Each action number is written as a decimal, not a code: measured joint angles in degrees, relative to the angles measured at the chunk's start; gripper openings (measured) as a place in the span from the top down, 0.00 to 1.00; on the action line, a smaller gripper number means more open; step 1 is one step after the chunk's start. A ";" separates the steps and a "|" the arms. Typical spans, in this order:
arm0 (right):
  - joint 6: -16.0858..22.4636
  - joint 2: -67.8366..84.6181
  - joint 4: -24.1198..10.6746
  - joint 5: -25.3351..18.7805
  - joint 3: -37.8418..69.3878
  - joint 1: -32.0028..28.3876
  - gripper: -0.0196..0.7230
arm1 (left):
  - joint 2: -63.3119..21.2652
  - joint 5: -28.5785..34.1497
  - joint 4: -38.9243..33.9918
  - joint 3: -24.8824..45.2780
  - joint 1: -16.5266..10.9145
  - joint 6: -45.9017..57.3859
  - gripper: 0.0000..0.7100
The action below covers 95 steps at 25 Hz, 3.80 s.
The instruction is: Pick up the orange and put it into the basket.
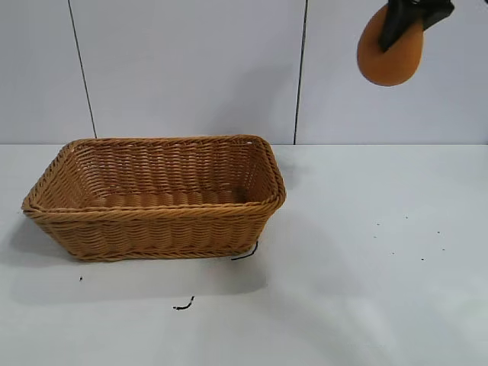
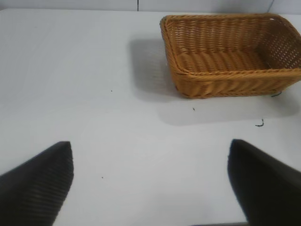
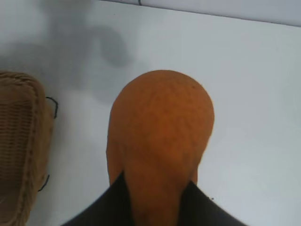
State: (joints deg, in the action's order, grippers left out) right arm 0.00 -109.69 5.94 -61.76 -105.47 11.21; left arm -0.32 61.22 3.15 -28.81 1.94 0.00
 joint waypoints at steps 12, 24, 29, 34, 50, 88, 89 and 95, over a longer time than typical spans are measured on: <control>2.03 -5.29 0.22 12.62 -0.23 20.36 0.86 | 0.00 0.00 0.00 0.00 0.00 0.00 0.10; 2.69 -22.96 0.87 23.89 -0.23 23.48 0.73 | 0.00 0.00 0.00 0.00 0.00 0.00 0.10; 2.69 -22.91 1.25 23.28 -0.23 23.48 0.21 | 0.00 0.06 0.05 0.00 0.00 0.00 0.10; 2.69 -21.10 1.24 21.38 -0.82 23.48 0.10 | 0.00 0.06 0.00 0.00 0.00 0.00 0.10; 5.32 -19.57 -5.94 -5.56 -24.26 13.15 0.09 | 0.00 0.06 0.00 0.00 0.00 0.00 0.10; 4.40 27.72 -7.35 -7.61 38.84 -8.53 0.12 | 0.00 0.06 0.00 0.00 0.00 0.00 0.10; 4.40 31.12 -7.35 -7.76 41.52 -8.53 0.12 | 0.00 0.06 0.00 0.00 0.00 0.00 0.10; 3.96 55.18 -7.35 -7.57 54.25 -8.53 0.12 | 0.00 -0.01 0.00 0.00 0.00 0.00 0.10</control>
State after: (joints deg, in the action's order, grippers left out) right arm 3.96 -54.51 -1.41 -69.33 -51.22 2.68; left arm -0.32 61.20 3.15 -28.81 1.94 0.00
